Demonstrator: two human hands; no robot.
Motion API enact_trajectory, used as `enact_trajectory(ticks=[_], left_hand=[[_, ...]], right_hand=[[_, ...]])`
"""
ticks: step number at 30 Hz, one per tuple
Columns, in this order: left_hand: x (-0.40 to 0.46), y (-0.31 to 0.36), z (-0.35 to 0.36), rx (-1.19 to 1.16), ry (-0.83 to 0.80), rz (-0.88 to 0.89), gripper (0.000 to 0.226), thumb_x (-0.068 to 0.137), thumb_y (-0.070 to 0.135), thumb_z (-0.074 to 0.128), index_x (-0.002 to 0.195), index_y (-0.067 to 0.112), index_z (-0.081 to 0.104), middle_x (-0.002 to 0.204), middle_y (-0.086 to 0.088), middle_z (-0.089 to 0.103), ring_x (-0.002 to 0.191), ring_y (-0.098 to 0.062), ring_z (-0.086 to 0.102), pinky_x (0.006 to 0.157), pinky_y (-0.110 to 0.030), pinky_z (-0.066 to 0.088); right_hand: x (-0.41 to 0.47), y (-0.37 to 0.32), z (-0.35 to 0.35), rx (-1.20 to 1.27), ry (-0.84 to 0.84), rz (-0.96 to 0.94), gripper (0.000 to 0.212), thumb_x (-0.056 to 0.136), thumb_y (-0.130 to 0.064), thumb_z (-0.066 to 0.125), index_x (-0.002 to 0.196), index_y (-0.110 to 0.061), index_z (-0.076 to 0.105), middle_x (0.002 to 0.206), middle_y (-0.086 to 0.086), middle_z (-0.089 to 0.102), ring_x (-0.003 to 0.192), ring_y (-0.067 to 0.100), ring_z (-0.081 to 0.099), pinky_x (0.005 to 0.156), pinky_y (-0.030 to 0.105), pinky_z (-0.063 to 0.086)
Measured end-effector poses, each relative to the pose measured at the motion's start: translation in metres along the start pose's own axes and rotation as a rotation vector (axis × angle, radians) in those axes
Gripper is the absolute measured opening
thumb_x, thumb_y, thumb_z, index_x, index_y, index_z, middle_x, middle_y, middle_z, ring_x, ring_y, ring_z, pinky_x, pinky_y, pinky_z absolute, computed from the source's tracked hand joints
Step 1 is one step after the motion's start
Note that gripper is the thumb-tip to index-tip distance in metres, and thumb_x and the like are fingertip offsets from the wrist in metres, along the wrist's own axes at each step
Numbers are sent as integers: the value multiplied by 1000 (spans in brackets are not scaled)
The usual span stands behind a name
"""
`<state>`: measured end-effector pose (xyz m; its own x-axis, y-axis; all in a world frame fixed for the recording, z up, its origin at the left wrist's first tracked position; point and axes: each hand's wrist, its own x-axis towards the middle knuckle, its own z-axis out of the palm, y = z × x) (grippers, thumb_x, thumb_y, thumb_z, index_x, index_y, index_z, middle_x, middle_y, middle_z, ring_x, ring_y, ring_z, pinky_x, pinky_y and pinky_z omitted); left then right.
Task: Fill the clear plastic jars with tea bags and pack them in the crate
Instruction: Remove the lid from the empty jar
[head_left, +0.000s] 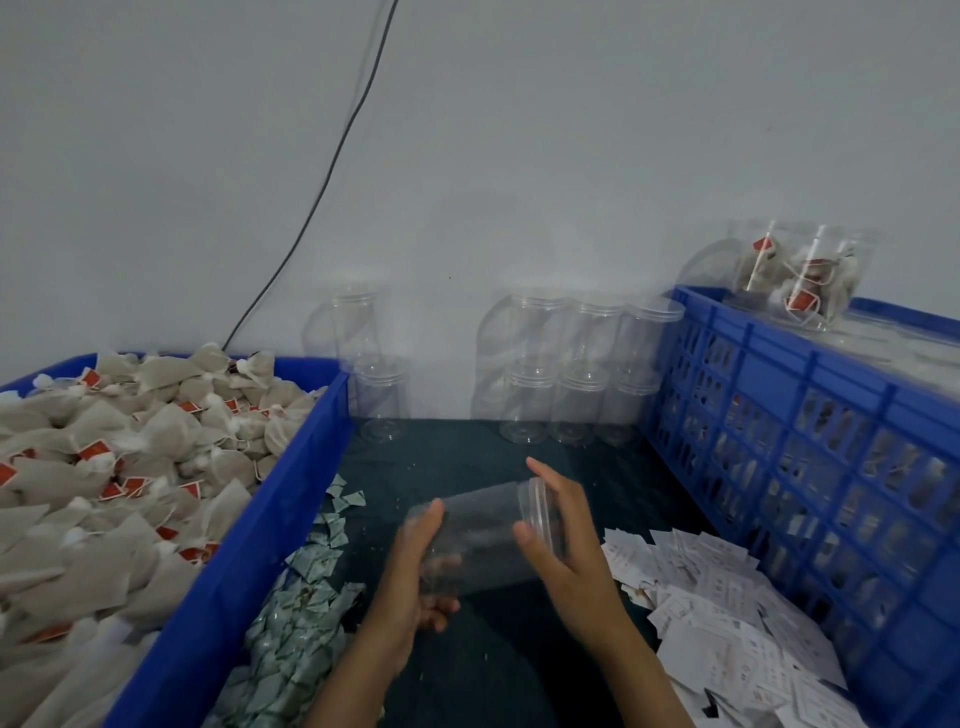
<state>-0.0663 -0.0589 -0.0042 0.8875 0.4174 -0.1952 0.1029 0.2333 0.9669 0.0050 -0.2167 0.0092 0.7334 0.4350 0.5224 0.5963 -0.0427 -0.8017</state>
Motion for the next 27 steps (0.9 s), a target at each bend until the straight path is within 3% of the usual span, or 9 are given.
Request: enact_trajectory(ticks=[4, 6, 8, 10, 13, 16, 21, 24, 27], left_hand=[[4, 4, -13, -217, 29, -128, 85, 64, 78, 42, 115, 13, 61, 84, -18, 71, 45, -18, 55, 41, -21, 39], [5, 5, -17, -326, -2, -134, 85, 67, 78, 41, 119, 12, 58, 89, -19, 72, 50, -22, 60, 43, -23, 43], [4, 6, -16, -444, -63, -147, 84, 71, 78, 42, 123, 13, 56, 100, -23, 71, 55, -26, 64, 44, -24, 50], [3, 6, -14, -535, -130, -163, 83, 71, 75, 46, 125, 12, 54, 108, -28, 68, 60, -31, 68, 44, -27, 54], [2, 7, -11, -571, -181, -167, 79, 70, 71, 47, 123, 12, 55, 109, -30, 67, 74, -40, 71, 50, -34, 59], [3, 6, -10, -617, -186, -200, 75, 70, 67, 50, 120, 11, 57, 111, -33, 65, 87, -48, 68, 56, -42, 61], [5, 5, -6, -676, -184, -264, 76, 75, 61, 51, 123, 2, 55, 117, -37, 60, 97, -52, 64, 70, -50, 59], [5, 4, -7, -679, -208, -259, 71, 89, 59, 43, 123, -2, 56, 114, -35, 62, 97, -48, 66, 71, -46, 60], [3, 5, -7, -567, -195, -216, 63, 94, 53, 39, 116, -2, 61, 103, -29, 69, 83, -37, 72, 64, -38, 60]], right_hand=[[5, 3, -7, -83, 138, -130, 63, 82, -55, 58, 140, -41, 38, 137, -16, 37, 128, 2, 39, 100, 21, 37], [6, 1, -4, 174, 247, 35, 54, 89, -57, 53, 138, -51, 34, 138, -12, 39, 125, 0, 44, 93, 23, 49], [5, 6, 3, 456, 312, 281, 47, 91, -54, 47, 135, -52, 34, 136, -3, 43, 122, 14, 50, 95, 42, 52], [6, 17, 5, 741, 335, 532, 45, 94, -47, 42, 138, -38, 35, 136, 10, 48, 120, 28, 54, 97, 52, 48], [5, 24, 4, 1042, 376, 718, 51, 100, -34, 41, 146, -15, 29, 139, 25, 46, 125, 38, 50, 101, 51, 42], [6, 28, 4, 870, 465, 701, 55, 102, -16, 44, 152, -19, 21, 151, 15, 34, 135, 28, 40, 112, 43, 33], [-2, 23, 12, -107, 370, 253, 58, 98, -18, 50, 150, -28, 26, 158, -6, 21, 144, 10, 19, 117, 34, 21], [-8, 7, 23, 178, 102, 187, 57, 91, -50, 53, 143, -43, 32, 143, -22, 43, 132, -5, 39, 102, 18, 38], [-10, 2, 37, 284, -20, 194, 74, 82, -47, 65, 145, -40, 27, 139, -18, 48, 128, -5, 43, 99, 16, 41]])
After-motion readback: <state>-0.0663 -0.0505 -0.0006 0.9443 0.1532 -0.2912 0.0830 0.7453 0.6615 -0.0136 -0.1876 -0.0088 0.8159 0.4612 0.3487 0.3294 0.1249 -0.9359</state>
